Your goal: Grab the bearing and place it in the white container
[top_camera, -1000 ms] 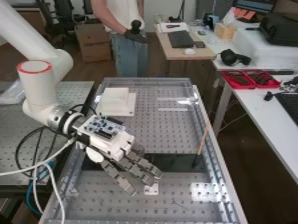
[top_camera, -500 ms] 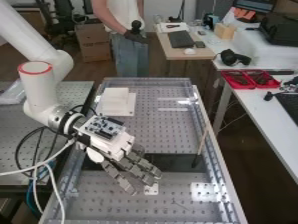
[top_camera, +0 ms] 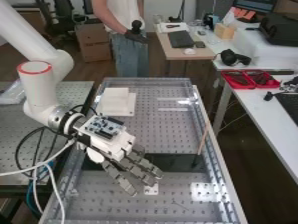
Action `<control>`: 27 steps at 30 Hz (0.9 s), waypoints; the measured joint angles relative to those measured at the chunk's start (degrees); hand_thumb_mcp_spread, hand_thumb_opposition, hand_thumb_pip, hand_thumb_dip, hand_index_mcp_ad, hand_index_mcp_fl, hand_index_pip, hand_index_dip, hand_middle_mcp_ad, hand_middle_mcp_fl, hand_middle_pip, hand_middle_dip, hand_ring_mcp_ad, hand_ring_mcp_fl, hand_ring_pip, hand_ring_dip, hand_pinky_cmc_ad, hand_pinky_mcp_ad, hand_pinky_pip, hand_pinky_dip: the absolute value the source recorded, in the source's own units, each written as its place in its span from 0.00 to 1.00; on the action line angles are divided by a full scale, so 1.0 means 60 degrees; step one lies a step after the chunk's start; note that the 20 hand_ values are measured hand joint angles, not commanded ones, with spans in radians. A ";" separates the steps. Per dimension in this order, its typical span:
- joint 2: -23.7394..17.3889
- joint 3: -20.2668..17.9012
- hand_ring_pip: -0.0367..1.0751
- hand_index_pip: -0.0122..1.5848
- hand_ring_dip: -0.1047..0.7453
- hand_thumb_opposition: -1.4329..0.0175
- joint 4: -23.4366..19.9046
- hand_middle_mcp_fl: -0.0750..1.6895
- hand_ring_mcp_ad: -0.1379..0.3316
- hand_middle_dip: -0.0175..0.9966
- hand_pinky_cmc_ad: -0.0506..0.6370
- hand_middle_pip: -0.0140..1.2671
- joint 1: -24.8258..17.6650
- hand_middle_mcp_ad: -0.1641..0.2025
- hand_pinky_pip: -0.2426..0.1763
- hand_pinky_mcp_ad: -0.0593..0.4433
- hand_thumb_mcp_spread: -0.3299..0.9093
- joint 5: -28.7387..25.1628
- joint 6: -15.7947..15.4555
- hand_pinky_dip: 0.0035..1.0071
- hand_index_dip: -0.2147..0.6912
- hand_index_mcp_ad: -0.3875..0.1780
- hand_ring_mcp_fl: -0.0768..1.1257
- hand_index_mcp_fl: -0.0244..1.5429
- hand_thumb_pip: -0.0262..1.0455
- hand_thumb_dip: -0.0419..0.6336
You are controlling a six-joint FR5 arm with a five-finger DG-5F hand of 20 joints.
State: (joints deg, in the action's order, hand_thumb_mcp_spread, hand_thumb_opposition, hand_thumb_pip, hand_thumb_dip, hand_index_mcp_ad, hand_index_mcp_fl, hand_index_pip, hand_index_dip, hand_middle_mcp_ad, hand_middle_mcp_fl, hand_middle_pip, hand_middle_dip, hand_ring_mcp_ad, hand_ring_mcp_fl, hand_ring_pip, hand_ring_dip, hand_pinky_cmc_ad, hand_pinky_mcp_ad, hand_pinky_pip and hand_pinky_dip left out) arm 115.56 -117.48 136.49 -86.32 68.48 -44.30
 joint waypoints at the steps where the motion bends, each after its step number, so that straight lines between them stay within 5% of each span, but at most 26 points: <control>1: 0.0003 0.0003 0.09 0.93 0.15 0.42 0.0003 0.04 0.53 0.14 0.62 0.09 0.0002 0.65 0.35 0.61 0.54 0.0001 0.0005 0.18 0.48 0.49 0.07 0.09 0.64 0.51; 27: 0.0055 0.0092 0.08 0.93 0.15 0.42 0.0084 0.04 0.53 0.14 0.62 0.09 0.0088 0.65 0.35 0.61 0.54 0.0123 -0.0027 0.18 0.48 0.47 0.07 0.08 0.64 0.51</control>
State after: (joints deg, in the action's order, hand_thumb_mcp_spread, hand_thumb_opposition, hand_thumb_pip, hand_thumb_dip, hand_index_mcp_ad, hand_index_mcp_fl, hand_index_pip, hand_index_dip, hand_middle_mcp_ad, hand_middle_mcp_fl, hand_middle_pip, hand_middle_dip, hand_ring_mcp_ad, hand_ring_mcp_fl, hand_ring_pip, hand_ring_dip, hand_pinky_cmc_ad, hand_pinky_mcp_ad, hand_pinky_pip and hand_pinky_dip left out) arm 115.89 -116.92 137.00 -85.79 69.21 -44.46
